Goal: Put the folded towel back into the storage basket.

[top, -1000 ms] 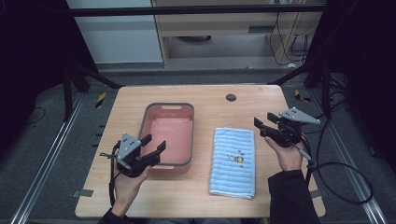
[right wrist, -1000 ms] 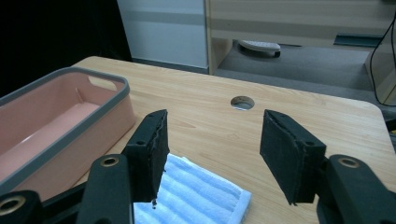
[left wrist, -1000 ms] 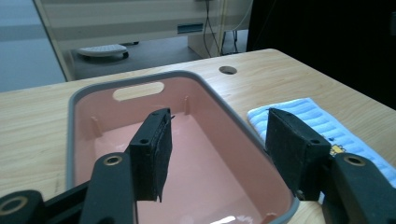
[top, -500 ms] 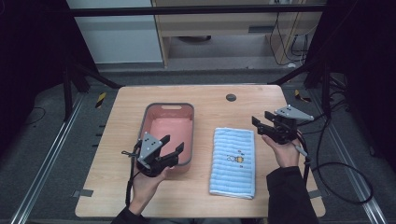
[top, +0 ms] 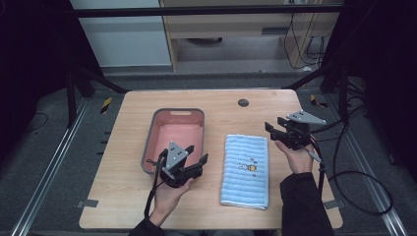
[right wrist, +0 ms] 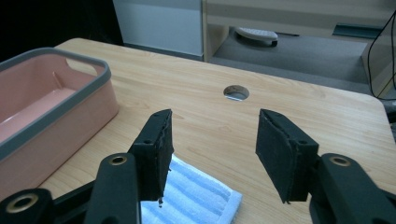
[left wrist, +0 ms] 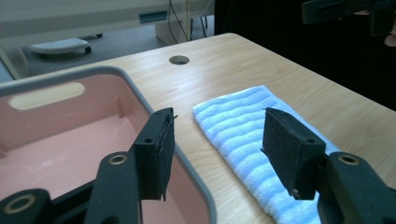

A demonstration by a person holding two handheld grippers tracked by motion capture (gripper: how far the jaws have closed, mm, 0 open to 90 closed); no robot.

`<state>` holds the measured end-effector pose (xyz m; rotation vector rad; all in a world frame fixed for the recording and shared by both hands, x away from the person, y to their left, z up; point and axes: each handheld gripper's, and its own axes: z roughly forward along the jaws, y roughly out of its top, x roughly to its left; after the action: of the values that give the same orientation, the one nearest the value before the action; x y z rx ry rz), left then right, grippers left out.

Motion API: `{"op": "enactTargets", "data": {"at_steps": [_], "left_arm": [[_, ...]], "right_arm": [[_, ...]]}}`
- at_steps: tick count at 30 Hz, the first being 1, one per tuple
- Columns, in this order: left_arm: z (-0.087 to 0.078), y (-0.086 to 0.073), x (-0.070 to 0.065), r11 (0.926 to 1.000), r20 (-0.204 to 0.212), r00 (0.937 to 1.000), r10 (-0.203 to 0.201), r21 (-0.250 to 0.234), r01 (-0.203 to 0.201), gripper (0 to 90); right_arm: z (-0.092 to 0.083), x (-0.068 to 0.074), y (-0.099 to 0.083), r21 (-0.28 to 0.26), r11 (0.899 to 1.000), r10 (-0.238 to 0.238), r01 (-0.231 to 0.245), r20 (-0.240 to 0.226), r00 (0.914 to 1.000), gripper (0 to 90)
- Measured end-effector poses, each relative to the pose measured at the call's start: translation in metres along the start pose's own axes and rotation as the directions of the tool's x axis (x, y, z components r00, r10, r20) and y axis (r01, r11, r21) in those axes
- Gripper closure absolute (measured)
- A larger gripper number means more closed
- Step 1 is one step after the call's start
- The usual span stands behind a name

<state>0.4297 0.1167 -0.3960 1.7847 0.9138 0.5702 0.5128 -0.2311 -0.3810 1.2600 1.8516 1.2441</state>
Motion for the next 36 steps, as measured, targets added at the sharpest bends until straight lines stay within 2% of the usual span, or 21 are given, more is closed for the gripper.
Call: {"op": "enactTargets", "data": {"at_steps": [6, 16, 20, 26, 32, 36], "left_arm": [[0.012, -0.004, -0.011, 0.9998, 0.002, 1.0000, 0.001, 0.018, -0.001, 44.9], [0.029, -0.015, -0.030, 0.9973, 0.023, 0.9990, 0.038, 0.062, -0.039, 46.8], [0.033, -0.019, -0.033, 0.9969, 0.036, 0.9988, 0.031, 0.071, -0.034, 48.1], [0.038, -0.025, -0.041, 0.9943, 0.040, 0.9976, 0.057, 0.088, -0.061, 50.5], [0.045, -0.033, -0.046, 0.9934, 0.042, 0.9983, 0.042, 0.105, -0.046, 52.0], [0.051, -0.042, -0.052, 0.9903, 0.037, 0.9979, 0.054, 0.126, -0.058, 52.5]], "right_arm": [[0.010, -0.001, -0.006, 0.028, 0.999, -0.024, 0.024, 0.002, 0.9997, 46.1], [0.026, -0.008, -0.020, 0.064, 0.998, -0.004, 0.003, 0.017, 0.9998, 46.4], [0.029, -0.010, -0.024, 0.075, 0.997, 0.001, -0.003, 0.019, 0.9998, 47.8], [0.036, -0.013, -0.032, 0.096, 0.995, 0.010, -0.011, 0.018, 0.9998, 49.2], [0.044, -0.014, -0.043, 0.113, 0.993, 0.018, -0.019, 0.008, 0.9998, 49.7], [0.048, -0.016, -0.049, 0.130, 0.991, 0.028, -0.029, 0.009, 0.9996, 50.1]]}}
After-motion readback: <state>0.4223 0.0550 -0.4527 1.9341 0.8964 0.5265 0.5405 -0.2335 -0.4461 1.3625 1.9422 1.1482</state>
